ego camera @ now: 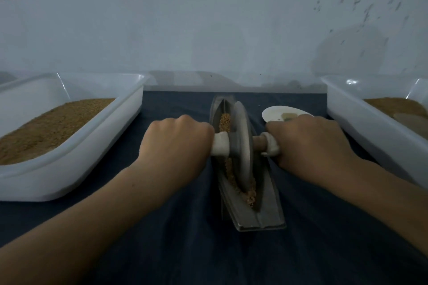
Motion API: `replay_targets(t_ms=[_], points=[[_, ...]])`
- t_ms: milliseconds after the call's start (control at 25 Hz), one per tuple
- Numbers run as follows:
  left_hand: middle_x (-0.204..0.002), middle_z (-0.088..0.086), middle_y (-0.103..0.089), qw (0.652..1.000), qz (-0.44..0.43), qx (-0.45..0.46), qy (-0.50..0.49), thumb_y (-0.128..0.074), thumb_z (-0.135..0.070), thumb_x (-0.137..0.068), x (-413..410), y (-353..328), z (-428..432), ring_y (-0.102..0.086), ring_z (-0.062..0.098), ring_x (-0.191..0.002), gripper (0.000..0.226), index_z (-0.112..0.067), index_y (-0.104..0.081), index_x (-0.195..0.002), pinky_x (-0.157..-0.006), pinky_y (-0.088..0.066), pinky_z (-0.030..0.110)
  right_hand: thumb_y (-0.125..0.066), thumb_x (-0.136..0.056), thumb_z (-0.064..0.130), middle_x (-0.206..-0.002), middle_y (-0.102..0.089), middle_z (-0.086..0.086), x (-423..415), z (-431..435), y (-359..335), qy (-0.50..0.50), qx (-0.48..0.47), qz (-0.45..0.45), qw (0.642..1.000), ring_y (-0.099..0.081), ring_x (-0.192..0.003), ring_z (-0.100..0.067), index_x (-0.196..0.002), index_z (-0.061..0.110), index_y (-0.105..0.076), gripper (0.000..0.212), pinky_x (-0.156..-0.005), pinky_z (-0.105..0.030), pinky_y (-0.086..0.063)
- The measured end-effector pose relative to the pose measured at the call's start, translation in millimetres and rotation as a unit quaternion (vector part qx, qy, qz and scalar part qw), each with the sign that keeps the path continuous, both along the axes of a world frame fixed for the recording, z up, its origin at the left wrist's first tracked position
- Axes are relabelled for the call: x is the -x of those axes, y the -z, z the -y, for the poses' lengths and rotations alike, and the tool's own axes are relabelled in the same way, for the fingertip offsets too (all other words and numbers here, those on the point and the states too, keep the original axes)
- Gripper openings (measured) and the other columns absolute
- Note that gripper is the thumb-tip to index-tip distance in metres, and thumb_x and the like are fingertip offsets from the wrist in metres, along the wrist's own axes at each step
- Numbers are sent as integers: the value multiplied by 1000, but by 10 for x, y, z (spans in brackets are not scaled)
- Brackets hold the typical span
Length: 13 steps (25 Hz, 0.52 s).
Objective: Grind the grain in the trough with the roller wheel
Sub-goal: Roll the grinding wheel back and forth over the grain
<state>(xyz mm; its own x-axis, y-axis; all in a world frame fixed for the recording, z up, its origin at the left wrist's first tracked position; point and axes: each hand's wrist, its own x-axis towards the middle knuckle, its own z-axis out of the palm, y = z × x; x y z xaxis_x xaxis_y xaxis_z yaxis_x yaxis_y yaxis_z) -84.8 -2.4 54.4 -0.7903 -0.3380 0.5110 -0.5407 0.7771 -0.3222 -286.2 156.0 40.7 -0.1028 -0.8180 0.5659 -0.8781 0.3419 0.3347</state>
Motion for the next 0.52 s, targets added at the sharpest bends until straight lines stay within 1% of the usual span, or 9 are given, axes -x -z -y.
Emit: replay_targets(t_ms=[40,80,120,200,280,360,400,440,520], points=[[-57,-6,-19,1000,9,-12,-22,-78,-29,-68,68,36,65,-13,12,-44,32,-24,-46,-70,-43,-14,24,-63,-76,36,-61,-43,8,18,126,-13,33,-18,23,999,-37,-51,-17,-68,31,-30,34,-47,-21,-16],[-61,-4,-28,998,4,-33,-46,-71,-27,-78,211,29,165,-25,15,-47,15,-23,-56,-79,-46,-24,29,-63,-82,36,-67,-47,7,53,296,-43,64,-23,54,996,-43,-57,-19,-70,31,-33,33,-48,-25,-22],[-67,-3,-36,996,6,-54,-72,-64,-24,-84,356,-10,263,-36,18,-54,6,-23,-62,-90,-51,-32,33,-63,-87,36,-75,-52,4,96,472,-96,88,-31,79,993,-49,-65,-22,-75,31,-39,28,-51,-28,-28],[-77,1,-45,991,28,-94,-92,-59,-21,-88,535,-126,403,-45,23,-67,13,-21,-64,-101,-60,-38,37,-63,-92,38,-88,-61,-1,182,717,-228,106,-61,113,986,-59,-80,-27,-83,31,-46,20,-61,-33,-38],[-81,1,-46,991,39,-102,-79,-60,-25,-89,486,-144,413,-46,23,-69,12,-23,-63,-101,-62,-38,37,-63,-92,40,-85,-59,1,214,695,-249,91,-79,116,986,-58,-78,-27,-83,32,-45,22,-60,-33,-38],[-75,-4,-43,992,34,-107,-65,-61,-32,-88,277,-62,332,-41,18,-60,6,-28,-59,-91,-58,-35,35,-67,-87,40,-72,-48,9,184,459,-177,73,-61,66,993,-47,-62,-19,-80,32,-39,30,-49,-28,-27],[-70,-7,-38,994,26,-95,-51,-63,-36,-87,144,-8,270,-35,13,-54,14,-30,-52,-81,-53,-31,32,-68,-83,40,-66,-41,11,140,306,-133,57,-38,30,997,-38,-53,-14,-76,32,-36,34,-45,-25,-20],[-65,-9,-33,996,21,-74,-35,-66,-38,-83,13,23,185,-28,10,-50,29,-31,-41,-71,-49,-25,29,-68,-78,39,-60,-31,12,78,151,-117,37,-15,0,999,-26,-48,-7,-72,31,-33,37,-44,-22,-14],[-57,-11,-23,1000,25,-16,0,-76,-38,-71,-165,27,34,-17,8,-44,52,-33,-24,-65,-45,-12,22,-59,-73,42,-59,-14,16,14,-85,-90,-15,36,-17,999,-7,-53,4,-67,29,-31,31,-47,-18,-7]])
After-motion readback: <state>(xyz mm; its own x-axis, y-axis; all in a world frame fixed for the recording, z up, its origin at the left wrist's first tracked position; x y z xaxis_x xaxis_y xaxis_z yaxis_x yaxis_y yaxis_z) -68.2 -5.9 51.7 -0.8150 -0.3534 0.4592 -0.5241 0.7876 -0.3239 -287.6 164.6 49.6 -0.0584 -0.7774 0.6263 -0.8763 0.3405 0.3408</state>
